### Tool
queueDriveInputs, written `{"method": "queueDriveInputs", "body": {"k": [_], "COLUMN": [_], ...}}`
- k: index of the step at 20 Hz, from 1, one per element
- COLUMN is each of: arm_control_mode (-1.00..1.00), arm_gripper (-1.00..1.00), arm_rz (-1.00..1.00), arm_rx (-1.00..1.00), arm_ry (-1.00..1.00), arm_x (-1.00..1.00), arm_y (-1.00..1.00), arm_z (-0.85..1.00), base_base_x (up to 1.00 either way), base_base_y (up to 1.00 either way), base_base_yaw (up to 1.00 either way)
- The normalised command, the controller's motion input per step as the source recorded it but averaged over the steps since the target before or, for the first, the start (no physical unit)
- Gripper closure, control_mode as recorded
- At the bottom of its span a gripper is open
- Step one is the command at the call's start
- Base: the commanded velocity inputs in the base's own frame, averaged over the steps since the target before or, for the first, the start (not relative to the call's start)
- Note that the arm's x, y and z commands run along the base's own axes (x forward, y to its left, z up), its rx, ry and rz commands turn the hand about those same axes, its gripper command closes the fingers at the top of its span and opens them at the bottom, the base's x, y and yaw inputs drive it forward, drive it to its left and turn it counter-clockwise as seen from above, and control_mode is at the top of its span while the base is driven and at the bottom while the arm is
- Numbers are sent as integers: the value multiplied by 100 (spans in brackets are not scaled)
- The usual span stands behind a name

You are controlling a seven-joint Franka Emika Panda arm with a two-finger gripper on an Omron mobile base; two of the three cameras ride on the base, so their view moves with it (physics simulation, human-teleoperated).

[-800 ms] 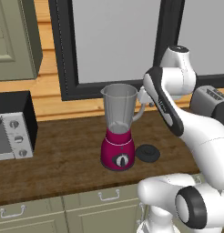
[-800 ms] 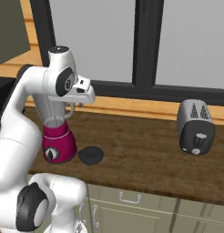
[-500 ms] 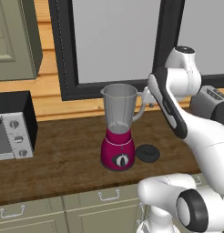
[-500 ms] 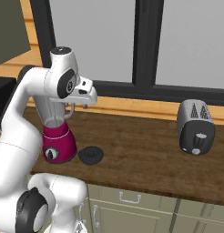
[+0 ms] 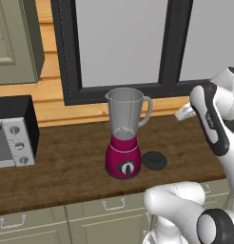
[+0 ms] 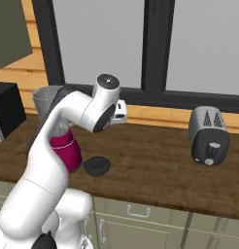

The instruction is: Close the lid blender by securely placing the lid on top.

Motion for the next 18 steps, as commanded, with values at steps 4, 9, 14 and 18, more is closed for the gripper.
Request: {"method": "queueDriveInputs", "body": {"k": [4, 9, 14, 18], "arm_control_mode": [-100, -100, -100, -100], "arm_gripper": [-100, -100, -100, -100], "arm_rz": [56, 44, 24, 1], "arm_rx": [-7, -18, -19, -15], "arm_ry": [-9, -15, -16, -8], "arm_x": [0, -7, -15, 0], "arm_y": [-20, 10, 26, 29], "arm_z": [-73, -77, -71, -49], "base_base_x": [0, 0, 0, 0], "base_base_y": [0, 0, 0, 0], "base_base_yaw": [0, 0, 0, 0]}}
